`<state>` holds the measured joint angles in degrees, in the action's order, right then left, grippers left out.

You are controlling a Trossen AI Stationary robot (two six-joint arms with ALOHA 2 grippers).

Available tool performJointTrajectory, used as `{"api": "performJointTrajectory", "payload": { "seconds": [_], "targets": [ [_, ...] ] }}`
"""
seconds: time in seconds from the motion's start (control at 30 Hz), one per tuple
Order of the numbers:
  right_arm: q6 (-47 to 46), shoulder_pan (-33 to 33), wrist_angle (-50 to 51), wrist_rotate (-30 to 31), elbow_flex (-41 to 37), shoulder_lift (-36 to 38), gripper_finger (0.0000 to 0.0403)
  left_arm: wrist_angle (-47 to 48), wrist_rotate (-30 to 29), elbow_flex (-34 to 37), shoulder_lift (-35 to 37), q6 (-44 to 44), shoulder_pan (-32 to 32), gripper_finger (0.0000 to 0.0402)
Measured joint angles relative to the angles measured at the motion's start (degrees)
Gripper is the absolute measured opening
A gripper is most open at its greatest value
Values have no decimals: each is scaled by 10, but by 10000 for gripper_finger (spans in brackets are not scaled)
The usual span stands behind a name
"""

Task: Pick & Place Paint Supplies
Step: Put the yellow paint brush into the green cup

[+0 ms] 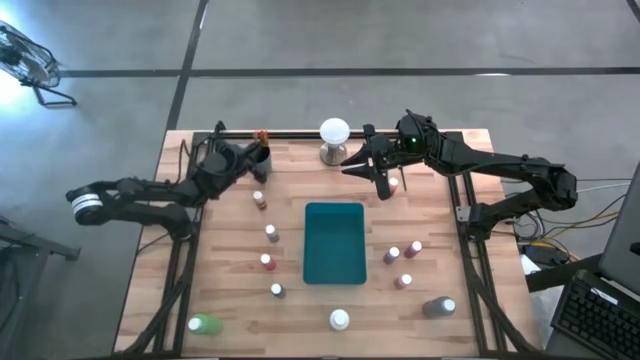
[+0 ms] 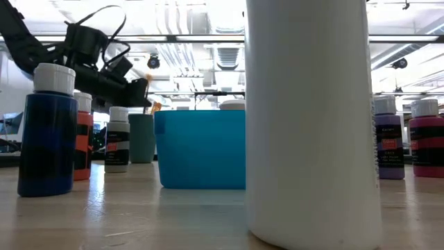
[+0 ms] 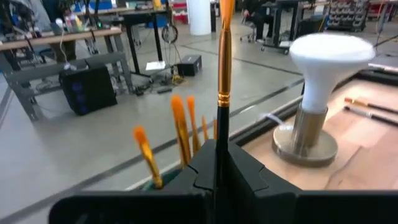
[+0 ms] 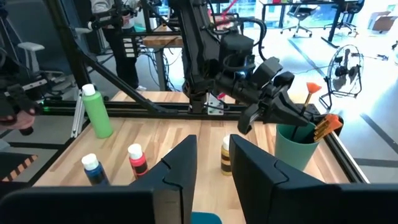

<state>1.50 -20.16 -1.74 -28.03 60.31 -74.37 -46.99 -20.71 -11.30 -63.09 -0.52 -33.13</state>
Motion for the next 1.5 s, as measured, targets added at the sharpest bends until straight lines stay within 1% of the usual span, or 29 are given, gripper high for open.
{"api": "performJointTrajectory", "payload": {
  "seconds": [0.23, 0.37, 0.47, 0.73, 0.77, 0.93, 1.03, 1.13, 1.5],
  "targets": [
    [2, 0, 0, 0, 0, 0, 70, 2, -3, 12, 0, 19, -1, 17],
    [2, 0, 0, 0, 0, 0, 54, 32, -3, 10, -2, 22, -2, 17],
    [2, 0, 0, 0, 0, 0, 44, 35, -2, 10, -1, 25, -2, 17],
    [2, 0, 0, 0, 0, 0, 29, 36, -2, 9, -1, 25, -2, 17],
    [2, 0, 0, 0, 0, 0, 28, 36, -2, 9, -1, 25, -2, 22],
    [2, 0, 0, 0, 0, 0, 32, 37, -1, 9, -1, 21, -2, 79],
    [2, 0, 0, 0, 0, 0, 39, 37, -1, 9, -1, 21, -2, 100],
    [2, 0, 0, 0, 0, 0, 46, 39, -1, 8, 0, 19, -2, 109],
    [1, 0, 0, 0, 0, 0, 65, 39, 11, -21, 0, -13, -2, 112]
  ]
}}
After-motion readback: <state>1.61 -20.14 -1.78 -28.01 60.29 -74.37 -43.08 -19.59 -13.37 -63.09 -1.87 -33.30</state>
